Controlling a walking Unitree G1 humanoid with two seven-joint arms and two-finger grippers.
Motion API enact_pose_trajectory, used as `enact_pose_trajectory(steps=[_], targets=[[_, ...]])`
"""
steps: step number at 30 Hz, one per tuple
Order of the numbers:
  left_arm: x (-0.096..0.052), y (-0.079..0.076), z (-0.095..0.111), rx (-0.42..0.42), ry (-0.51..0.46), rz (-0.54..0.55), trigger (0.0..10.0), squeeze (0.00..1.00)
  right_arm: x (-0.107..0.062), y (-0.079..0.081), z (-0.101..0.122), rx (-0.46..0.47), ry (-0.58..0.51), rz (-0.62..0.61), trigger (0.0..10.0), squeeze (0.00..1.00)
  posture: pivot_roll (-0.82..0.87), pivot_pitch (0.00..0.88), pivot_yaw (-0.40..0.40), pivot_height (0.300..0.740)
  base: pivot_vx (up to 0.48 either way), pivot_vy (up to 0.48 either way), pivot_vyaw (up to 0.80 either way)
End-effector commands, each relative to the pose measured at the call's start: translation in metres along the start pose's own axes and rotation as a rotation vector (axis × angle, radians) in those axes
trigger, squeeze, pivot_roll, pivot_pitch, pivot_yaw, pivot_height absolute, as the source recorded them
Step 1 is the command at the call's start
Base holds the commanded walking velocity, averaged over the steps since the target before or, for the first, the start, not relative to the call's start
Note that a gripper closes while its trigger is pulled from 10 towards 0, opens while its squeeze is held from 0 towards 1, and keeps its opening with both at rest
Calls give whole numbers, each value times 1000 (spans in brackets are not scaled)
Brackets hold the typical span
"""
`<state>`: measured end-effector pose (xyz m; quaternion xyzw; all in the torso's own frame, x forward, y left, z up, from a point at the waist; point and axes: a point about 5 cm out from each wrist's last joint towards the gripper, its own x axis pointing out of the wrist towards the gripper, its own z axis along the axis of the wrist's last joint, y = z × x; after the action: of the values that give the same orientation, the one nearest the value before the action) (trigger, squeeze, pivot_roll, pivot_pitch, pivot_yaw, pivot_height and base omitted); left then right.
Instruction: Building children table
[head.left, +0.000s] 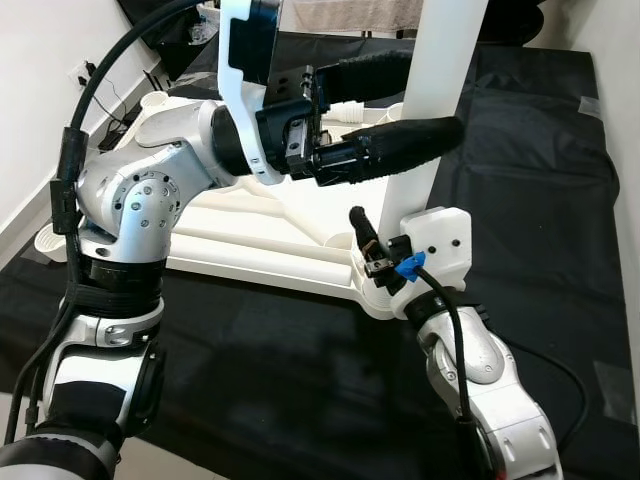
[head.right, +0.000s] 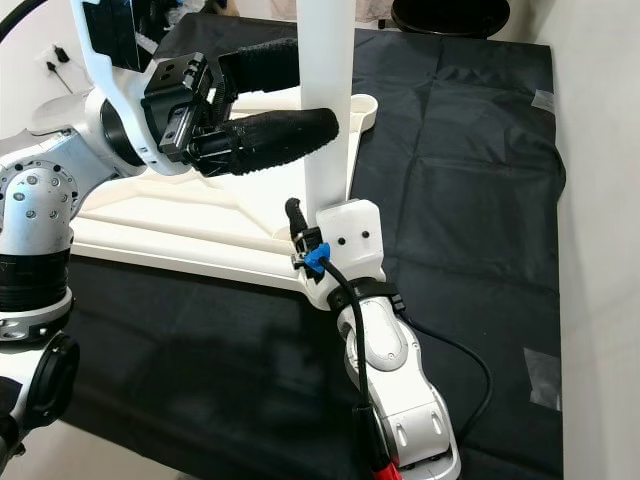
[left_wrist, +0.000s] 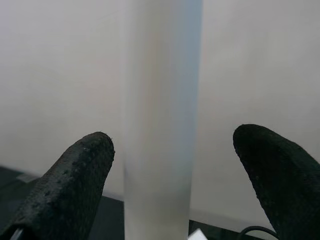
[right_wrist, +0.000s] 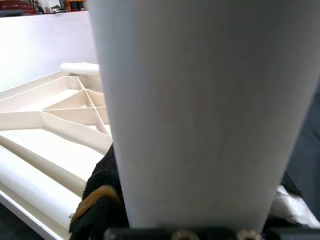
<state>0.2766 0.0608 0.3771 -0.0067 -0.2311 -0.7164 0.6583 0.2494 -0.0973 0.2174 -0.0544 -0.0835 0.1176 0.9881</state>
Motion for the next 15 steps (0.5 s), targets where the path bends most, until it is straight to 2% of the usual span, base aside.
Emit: enact_pose_trajectory(steps=[1, 4, 8, 10, 11, 12, 15], targets=[[3, 2, 1, 33, 14, 13, 10000, 0, -3, -2, -38, 21, 226, -26, 10000, 0, -10, 250, 88, 740, 0, 0, 0], [8, 8, -1, 48, 23, 52, 10000, 0, -3, -2, -38, 23, 224, -25, 10000, 0, -10, 250, 88, 740, 0, 0, 0], [7, 20, -17, 13, 33, 92, 10000, 0, -3, -2, -37, 26, 220, -27, 10000, 0, -14, 253, 88, 740, 0, 0, 0], [7, 20, -17, 13, 33, 92, 10000, 0, -3, -2, -37, 26, 220, -27, 10000, 0, -14, 253, 88, 740, 0, 0, 0], [7, 23, -20, -4, 31, 94, 6314, 0, -3, -2, -36, 26, 219, -28, 10000, 0, -15, 255, 89, 740, 0, 0, 0], [9, 24, -22, -21, 27, 85, 0, 0, -3, -2, -36, 25, 219, -29, 10000, 0, -17, 252, 90, 740, 0, 0, 0], [13, 26, -23, -41, 19, 76, 0, 0, -2, -3, -36, 23, 219, -30, 10000, 0, -17, 252, 91, 740, 0, 0, 0]])
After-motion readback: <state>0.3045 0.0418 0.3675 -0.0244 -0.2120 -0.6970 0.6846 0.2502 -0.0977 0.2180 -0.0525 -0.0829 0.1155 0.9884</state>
